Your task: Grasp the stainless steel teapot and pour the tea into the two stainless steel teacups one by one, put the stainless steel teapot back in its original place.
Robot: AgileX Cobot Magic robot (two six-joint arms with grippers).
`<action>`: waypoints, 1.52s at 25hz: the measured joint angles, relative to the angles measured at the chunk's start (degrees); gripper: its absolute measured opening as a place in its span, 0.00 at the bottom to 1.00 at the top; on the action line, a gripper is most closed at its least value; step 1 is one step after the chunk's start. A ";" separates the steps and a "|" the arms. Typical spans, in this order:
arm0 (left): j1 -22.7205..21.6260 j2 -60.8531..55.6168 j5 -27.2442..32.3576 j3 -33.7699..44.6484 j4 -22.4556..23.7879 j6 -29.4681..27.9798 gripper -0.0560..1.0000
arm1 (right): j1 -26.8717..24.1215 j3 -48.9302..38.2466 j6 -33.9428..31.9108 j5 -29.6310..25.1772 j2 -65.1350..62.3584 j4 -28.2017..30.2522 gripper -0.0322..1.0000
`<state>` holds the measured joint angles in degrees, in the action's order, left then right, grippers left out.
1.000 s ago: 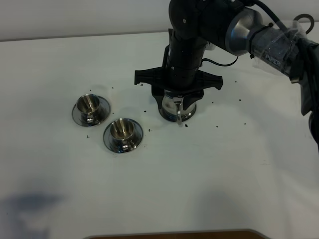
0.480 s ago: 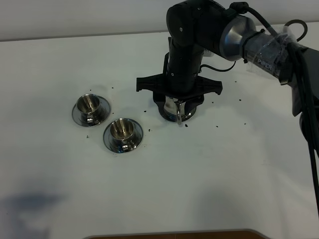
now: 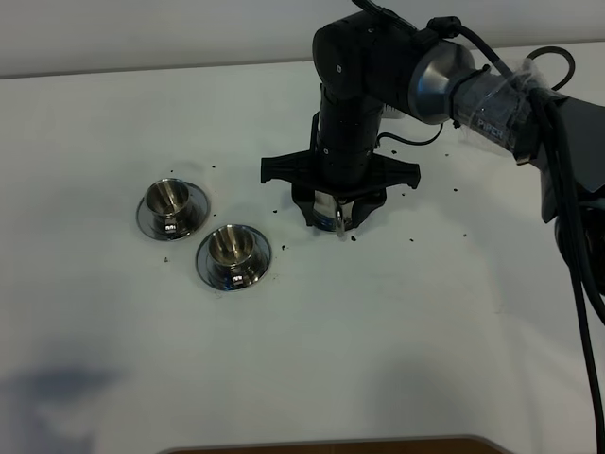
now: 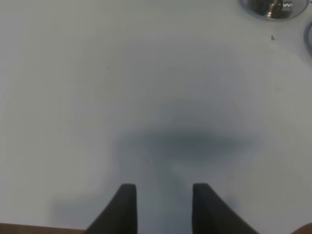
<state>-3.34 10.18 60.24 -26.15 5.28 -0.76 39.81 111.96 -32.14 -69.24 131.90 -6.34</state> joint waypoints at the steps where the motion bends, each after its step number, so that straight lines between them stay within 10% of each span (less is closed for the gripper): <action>1: 0.00 0.00 0.00 0.00 0.00 0.00 0.36 | 0.00 0.00 -0.40 0.25 0.13 0.33 0.52; 38: 0.00 0.00 0.00 0.00 -0.05 0.06 0.36 | 0.00 0.00 -2.55 3.34 1.81 5.66 0.52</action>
<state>-3.34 10.18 60.24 -26.15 5.23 -0.69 39.81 111.96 -34.68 -65.90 133.71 -0.69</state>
